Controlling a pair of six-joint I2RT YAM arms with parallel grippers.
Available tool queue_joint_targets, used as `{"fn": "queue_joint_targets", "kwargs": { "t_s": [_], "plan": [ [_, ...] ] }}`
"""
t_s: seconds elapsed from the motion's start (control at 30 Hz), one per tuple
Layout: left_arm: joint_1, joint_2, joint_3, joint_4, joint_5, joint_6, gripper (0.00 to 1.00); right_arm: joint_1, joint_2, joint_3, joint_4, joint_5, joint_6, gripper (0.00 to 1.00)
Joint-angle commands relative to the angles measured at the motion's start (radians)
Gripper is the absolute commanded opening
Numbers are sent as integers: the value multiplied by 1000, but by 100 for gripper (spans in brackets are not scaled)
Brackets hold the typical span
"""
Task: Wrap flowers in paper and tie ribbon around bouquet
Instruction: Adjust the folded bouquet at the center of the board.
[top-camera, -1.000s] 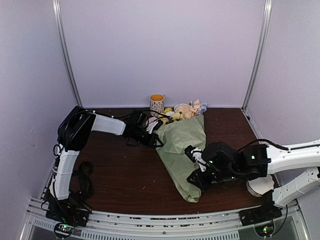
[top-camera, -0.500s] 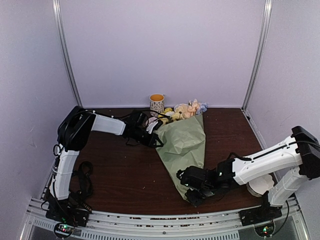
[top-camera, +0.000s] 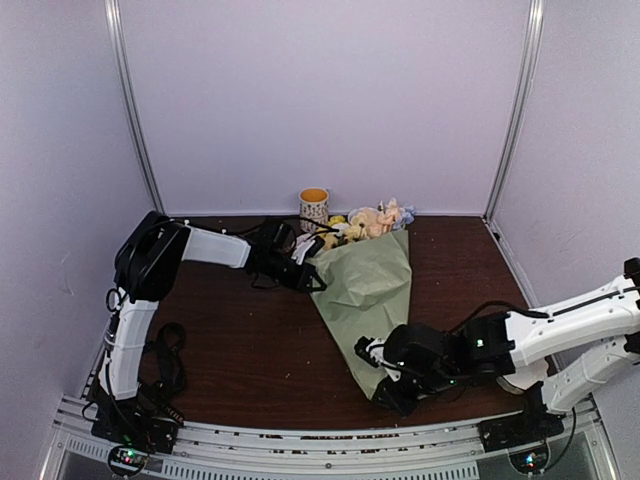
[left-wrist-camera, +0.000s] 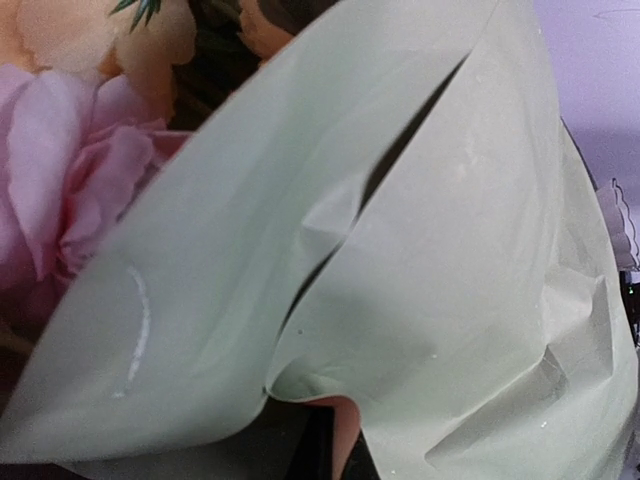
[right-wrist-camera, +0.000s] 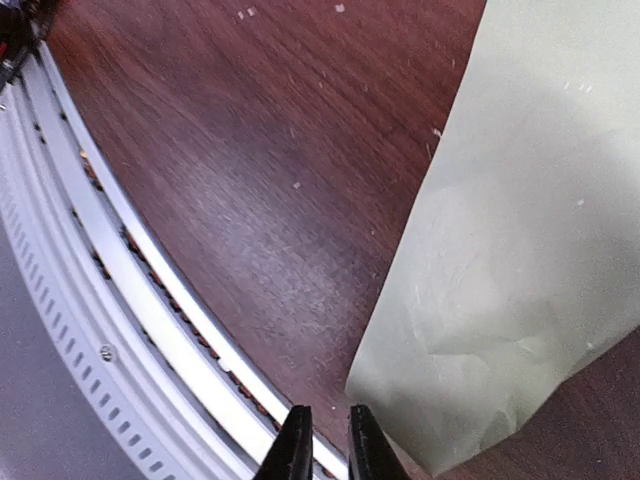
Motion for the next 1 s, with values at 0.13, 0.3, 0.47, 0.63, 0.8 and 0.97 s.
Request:
{"fn": "queue_joint_targets", "kwargs": {
  "t_s": [0.13,0.3,0.47,0.63,0.8,0.97],
  "plan": [
    [13,17,29,15,-7,-4,0,-92,-131,-69,21,143,77,13],
    [13,13,33,5,-23,-10,0,-92,-1,-53,3,124,68,8],
    [13,15,42,-2,-38,-10,0,-40,107,-68,5,116,84,3],
    [14,18,74,-41,-75,4,0,32,162,-50,-7,99,87,2],
    [15,20,86,-56,-86,13,0,80,124,-62,-1,62,97,2],
    [15,21,82,-50,-74,16,0,49,-28,-76,5,90,99,2]
  ]
}}
